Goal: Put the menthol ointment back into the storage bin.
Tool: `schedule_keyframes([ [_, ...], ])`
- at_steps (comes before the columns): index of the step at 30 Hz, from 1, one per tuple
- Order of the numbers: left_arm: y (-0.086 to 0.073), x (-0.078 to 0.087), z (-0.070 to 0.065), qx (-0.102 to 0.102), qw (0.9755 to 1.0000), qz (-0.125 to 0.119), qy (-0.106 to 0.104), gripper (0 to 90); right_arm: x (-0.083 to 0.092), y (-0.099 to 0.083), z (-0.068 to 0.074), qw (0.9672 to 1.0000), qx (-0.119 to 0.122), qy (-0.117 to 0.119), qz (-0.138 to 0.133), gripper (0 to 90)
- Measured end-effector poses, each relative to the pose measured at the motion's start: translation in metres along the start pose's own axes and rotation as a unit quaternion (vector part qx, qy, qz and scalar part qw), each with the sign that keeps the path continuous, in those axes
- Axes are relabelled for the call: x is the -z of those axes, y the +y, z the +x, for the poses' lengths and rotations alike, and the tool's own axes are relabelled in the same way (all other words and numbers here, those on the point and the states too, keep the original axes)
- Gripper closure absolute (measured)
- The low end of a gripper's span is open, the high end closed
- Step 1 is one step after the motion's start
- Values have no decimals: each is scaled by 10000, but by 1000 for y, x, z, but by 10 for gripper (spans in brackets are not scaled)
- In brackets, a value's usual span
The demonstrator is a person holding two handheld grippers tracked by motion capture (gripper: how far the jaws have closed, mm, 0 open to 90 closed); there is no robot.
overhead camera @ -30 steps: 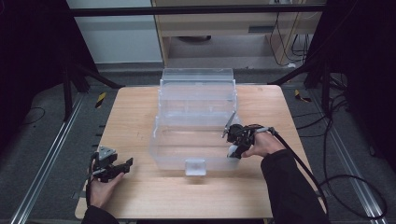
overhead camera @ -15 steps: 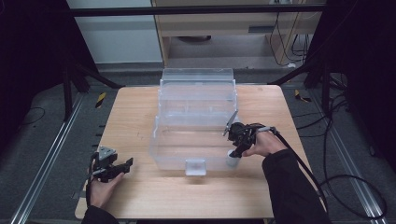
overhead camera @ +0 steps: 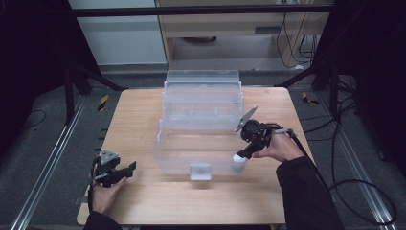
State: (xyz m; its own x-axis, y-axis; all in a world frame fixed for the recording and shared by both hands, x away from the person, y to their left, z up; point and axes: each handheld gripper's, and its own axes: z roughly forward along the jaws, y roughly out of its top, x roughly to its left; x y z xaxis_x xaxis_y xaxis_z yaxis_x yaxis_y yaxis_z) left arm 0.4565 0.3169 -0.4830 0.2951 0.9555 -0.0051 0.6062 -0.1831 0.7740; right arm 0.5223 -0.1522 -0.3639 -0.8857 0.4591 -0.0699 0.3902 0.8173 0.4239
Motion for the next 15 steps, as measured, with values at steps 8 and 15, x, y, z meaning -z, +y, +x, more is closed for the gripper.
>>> schedule_keyframes([
  [8,1,1,-1,-7,10000,-32,-3,305,29,-28,-1,9935,-570,-444,-879,218],
  [15,1,2,-2,-6,10000,-72,-8,311,43,-59,-3,9755,-1300,-956,-1494,176],
])
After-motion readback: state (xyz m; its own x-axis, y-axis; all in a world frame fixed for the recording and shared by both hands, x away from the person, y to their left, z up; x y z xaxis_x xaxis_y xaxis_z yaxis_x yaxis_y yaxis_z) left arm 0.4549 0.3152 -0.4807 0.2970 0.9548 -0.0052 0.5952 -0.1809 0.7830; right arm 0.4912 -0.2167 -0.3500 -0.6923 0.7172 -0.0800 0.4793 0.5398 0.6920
